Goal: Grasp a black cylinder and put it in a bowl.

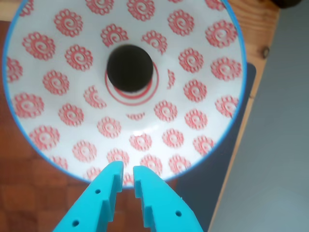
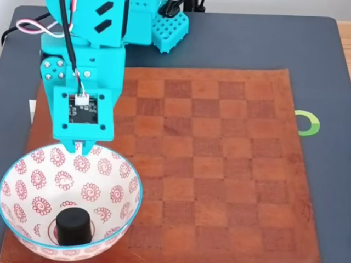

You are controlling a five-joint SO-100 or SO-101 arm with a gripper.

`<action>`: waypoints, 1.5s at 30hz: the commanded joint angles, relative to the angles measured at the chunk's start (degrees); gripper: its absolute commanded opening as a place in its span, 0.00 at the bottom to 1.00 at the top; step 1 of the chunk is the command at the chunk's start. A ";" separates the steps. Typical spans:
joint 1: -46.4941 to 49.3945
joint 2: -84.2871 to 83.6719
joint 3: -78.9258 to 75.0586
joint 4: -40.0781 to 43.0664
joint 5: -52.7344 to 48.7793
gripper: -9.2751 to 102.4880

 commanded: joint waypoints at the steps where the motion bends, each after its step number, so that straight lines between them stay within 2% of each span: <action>1: 1.67 5.36 -1.76 3.96 0.44 0.08; 8: 4.75 9.49 -1.58 11.25 0.44 0.08; 12: 5.98 12.48 0.70 11.51 0.44 0.08; 22: 6.24 25.58 21.62 10.99 5.80 0.09; 32: 1.76 47.20 43.24 5.80 11.34 0.09; 45: -9.93 67.94 65.92 -2.29 20.48 0.09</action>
